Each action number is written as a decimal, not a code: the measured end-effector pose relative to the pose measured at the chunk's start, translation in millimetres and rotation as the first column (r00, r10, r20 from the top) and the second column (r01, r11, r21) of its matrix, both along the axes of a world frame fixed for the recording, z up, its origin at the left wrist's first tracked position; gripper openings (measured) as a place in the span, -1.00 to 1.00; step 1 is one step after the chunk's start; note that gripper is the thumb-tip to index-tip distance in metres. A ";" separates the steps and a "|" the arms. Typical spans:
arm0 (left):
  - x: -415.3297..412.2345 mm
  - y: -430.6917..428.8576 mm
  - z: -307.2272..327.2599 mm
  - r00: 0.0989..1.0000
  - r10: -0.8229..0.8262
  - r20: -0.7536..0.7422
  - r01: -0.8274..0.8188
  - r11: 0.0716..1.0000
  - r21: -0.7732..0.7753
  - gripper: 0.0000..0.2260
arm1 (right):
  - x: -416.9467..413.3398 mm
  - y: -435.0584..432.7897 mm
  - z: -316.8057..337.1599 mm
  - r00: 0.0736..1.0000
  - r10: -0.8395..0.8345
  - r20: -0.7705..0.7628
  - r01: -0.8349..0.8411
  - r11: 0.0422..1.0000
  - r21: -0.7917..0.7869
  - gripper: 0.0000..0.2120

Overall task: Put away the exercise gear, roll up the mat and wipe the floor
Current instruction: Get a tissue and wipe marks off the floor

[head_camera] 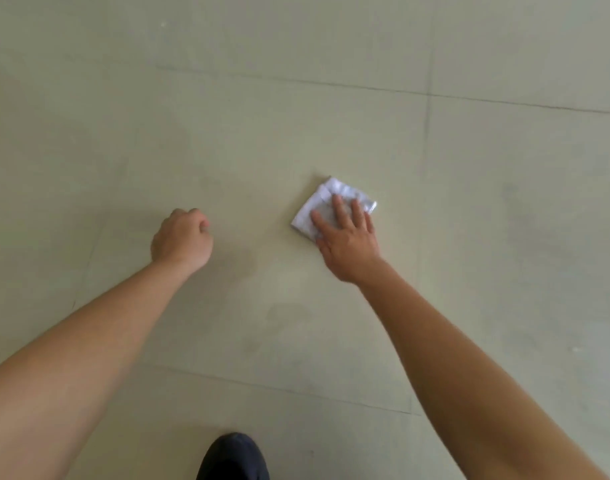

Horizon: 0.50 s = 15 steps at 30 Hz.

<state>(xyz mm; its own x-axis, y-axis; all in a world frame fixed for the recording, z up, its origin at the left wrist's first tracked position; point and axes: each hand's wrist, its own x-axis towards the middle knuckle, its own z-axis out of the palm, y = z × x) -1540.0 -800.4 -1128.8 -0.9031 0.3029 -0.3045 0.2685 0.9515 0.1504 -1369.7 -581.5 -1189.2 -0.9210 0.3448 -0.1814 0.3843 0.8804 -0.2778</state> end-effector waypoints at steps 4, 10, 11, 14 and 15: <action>1.8 83.7 16.1 0.958 -0.281 0.053 0.283 0.958 -0.045 -0.71 | 71.4 -58.2 -8.0 0.983 0.170 -0.070 -0.172 0.985 -0.029 -0.46; 45.8 154.5 37.7 0.810 -0.565 0.158 0.584 0.801 -0.127 -0.63 | 159.8 -100.1 -2.2 0.858 0.514 -0.004 -0.513 0.856 -0.066 -0.48; 52.3 153.9 39.2 0.793 -0.584 0.174 0.608 0.778 -0.156 -0.62 | 172.7 -89.0 -3.2 0.826 0.562 -0.035 -0.563 0.824 -0.060 -0.50; 70.9 152.2 36.5 0.768 -0.607 0.202 0.637 0.755 -0.155 -0.58 | 195.4 -24.6 -12.6 0.867 0.491 -0.084 -0.494 0.869 -0.022 -0.61; 78.2 148.9 31.0 0.760 -0.617 0.205 0.646 0.753 -0.129 -0.57 | 197.0 3.4 -16.3 0.926 0.370 -0.075 -0.370 0.929 0.018 -0.63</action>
<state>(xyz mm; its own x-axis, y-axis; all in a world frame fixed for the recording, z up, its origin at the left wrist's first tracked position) -1461.8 -651.5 -1097.8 -0.4680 0.7147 -0.5197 0.8070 0.5854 0.0783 -1172.6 -578.1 -1205.5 -0.9941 -0.0226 -0.1057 0.0090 0.9570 -0.2898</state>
